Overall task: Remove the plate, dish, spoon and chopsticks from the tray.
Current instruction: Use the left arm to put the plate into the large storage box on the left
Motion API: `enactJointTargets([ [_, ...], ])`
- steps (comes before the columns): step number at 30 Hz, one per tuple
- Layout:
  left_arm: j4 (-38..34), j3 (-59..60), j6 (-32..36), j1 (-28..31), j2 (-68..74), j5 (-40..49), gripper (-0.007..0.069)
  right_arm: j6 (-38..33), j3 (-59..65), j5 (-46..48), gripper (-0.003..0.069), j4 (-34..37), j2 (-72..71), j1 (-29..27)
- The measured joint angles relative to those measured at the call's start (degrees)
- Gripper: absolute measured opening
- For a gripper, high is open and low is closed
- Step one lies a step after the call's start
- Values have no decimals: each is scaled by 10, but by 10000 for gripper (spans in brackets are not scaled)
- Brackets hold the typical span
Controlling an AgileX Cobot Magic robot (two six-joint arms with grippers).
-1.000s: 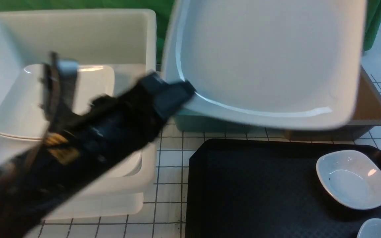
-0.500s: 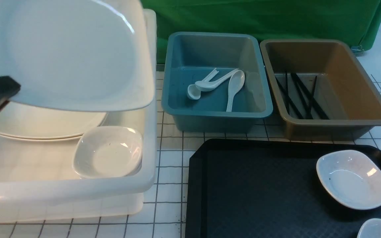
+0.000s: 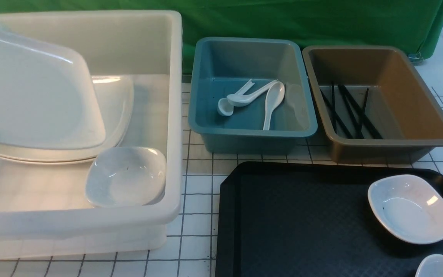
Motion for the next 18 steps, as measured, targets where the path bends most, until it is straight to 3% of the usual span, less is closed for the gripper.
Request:
enactJointTargets([
  [7,-35,-139,57,1,119,47,17,0,0,1,238,0,0,0],
  [18,-44,-164,64,1,224,25,17,0,0,3,238,0,0,0],
])
